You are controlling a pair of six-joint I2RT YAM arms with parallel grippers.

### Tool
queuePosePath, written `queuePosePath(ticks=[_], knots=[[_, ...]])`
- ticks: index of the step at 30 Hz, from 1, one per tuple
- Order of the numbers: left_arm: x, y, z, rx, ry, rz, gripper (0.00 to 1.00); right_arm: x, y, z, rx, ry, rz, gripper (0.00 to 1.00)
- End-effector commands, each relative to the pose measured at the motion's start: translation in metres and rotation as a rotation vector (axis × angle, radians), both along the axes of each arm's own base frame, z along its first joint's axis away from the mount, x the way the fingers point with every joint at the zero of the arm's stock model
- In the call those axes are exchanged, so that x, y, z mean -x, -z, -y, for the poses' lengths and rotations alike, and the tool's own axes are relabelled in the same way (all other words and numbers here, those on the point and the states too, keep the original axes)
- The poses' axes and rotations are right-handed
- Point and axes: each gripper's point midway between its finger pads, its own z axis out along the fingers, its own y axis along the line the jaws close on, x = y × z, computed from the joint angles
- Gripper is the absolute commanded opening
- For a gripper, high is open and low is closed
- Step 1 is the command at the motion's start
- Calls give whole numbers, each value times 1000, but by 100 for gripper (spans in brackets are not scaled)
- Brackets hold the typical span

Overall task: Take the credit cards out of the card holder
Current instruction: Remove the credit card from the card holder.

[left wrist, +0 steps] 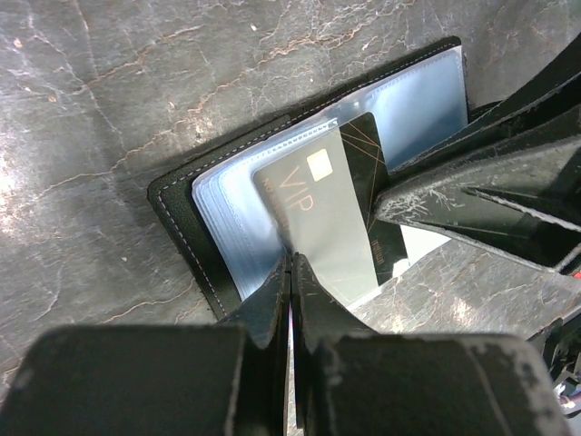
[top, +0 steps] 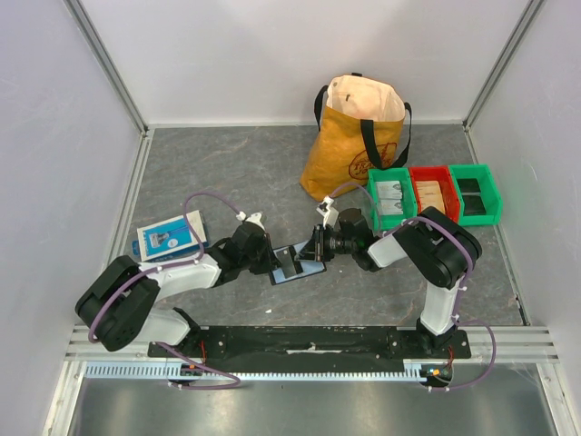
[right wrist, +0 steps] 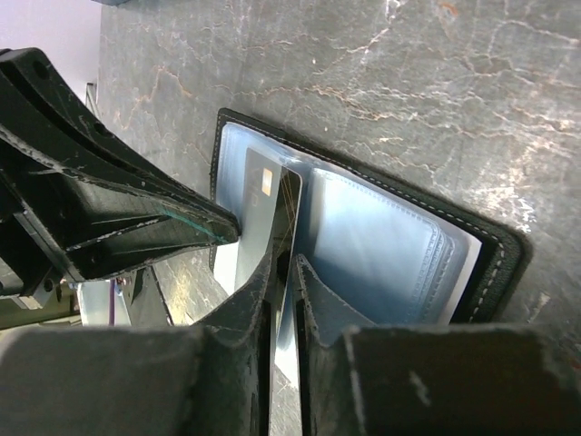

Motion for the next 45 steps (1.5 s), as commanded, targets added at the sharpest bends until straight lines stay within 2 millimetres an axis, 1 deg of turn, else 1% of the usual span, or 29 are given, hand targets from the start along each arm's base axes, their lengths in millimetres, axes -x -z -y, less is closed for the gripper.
queuePosePath(ticks=[1,3,5,7,11,13,14,15,17,20,22,24,25,26,27,28,29,31,32,33,34,38,42,43,45], knots=[[19,27,-27,-103,-30,-77,2,3,9,5,44,-2,-11,10],[19,27,-27,-103,-33,-75,2,3,5,5,39,-4,-5,0],[19,27,-28,-103,-33,-76,2,2,1,8,42,-4,6,0],[19,26,-28,-101,-34,-73,2,-1,-2,14,56,8,15,0],[18,21,-28,-92,-33,-62,2,-10,-6,35,142,33,50,0],[17,16,-27,-83,-37,-50,2,-13,-12,44,192,35,82,0],[16,13,-27,-77,-36,-41,2,-17,-21,45,206,39,115,0],[15,9,-26,-72,-36,-32,2,-18,-26,48,228,32,135,0],[11,-2,-24,-59,-30,-6,6,-16,-35,53,248,27,156,0],[3,-26,-20,-49,-8,52,18,-12,-51,59,269,9,192,0],[-3,-49,-19,-49,13,107,30,-10,-65,62,279,-1,225,0],[-9,-74,-17,-58,49,164,49,-7,-77,67,293,-14,254,0],[-13,-89,-15,-56,72,205,60,-6,-85,68,294,-19,273,0],[-15,-105,-14,-57,105,248,68,-4,-91,69,293,-29,288,0],[-16,-117,-12,-59,141,286,76,-2,-101,69,282,-44,310,0],[-18,-133,-11,-67,185,340,81,-1,-116,69,269,-56,345,0],[-17,-152,-6,-57,249,390,85,2,-125,69,263,-75,370,0],[-13,-179,2,-58,391,494,88,6,-143,70,258,-110,413,0],[-8,-191,7,-52,468,531,89,10,-148,72,269,-129,410,0],[-6,-200,9,-57,509,554,89,10,-158,71,264,-146,440,1],[-4,-210,11,-64,560,579,90,15,-162,73,268,-167,438,1],[9,-237,24,-51,773,679,90,27,-193,72,230,-244,510,1],[28,-260,39,27,972,793,89,40,-214,74,209,-324,575,2],[31,-265,43,44,1012,829,89,44,-223,73,193,-350,605,2],[37,-269,48,73,1082,867,89,51,-230,73,169,-396,634,2]])
